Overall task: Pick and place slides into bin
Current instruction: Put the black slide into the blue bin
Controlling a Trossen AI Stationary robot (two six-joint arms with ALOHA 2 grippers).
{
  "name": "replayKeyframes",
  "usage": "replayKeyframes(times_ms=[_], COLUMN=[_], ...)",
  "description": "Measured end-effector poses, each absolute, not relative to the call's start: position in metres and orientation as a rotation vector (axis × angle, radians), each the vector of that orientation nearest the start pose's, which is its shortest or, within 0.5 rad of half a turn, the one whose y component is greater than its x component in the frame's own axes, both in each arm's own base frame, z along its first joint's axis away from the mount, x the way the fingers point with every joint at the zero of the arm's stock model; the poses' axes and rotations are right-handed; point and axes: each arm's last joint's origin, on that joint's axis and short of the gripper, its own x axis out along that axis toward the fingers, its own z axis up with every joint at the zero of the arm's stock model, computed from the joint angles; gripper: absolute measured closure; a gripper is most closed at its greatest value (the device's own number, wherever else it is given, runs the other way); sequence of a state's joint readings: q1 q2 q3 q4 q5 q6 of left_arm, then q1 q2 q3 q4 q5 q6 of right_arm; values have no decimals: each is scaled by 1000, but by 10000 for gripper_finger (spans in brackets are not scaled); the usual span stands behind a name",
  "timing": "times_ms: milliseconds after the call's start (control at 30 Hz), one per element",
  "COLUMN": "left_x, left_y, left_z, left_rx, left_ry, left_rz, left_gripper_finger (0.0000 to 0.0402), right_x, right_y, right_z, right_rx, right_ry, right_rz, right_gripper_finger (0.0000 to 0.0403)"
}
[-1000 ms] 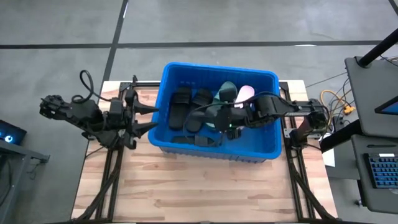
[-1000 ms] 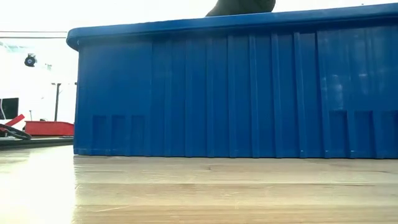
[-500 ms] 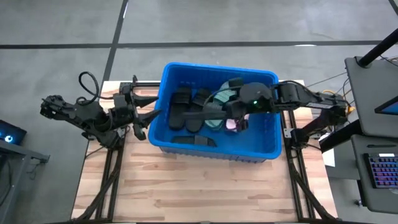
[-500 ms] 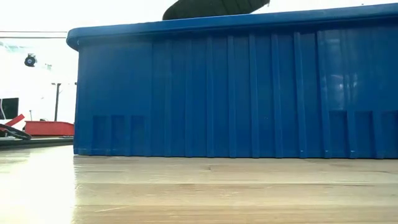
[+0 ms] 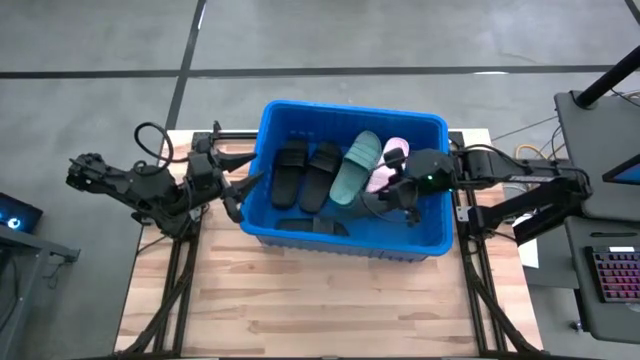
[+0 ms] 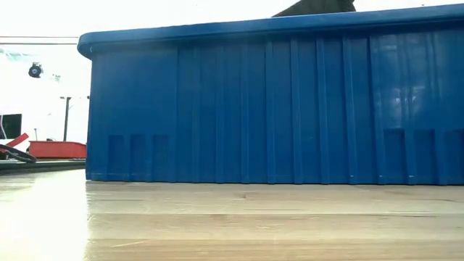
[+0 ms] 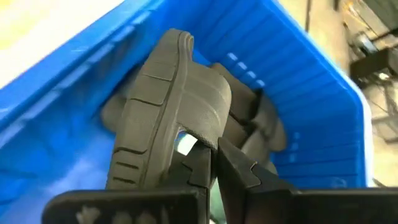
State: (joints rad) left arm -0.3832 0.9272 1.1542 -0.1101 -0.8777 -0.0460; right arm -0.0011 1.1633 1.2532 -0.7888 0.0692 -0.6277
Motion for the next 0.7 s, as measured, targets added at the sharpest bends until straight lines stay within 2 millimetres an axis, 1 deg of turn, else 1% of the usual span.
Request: replayKeyframes(times_ms=[200,333,500,700], left_x=[170,171,171,170], left_y=[-44,-43,-42,-41], left_z=[438,437,438,441], left_rx=[-112,-112,-126,-157], left_ry=[-103,-100,-114,-146], left_rz=[502,547,596,645], left_gripper_finger=[196,196,196,196], right_x=[202,188,177,170], right_y=[-2,-3,-6,-6], right_z=[347,333,304,280], right_rx=[-599,-641,-747,-830], right_ry=[699,719,813,840], right_rz=[168,139,106,123], right_gripper_finger=[395,395,395,394])
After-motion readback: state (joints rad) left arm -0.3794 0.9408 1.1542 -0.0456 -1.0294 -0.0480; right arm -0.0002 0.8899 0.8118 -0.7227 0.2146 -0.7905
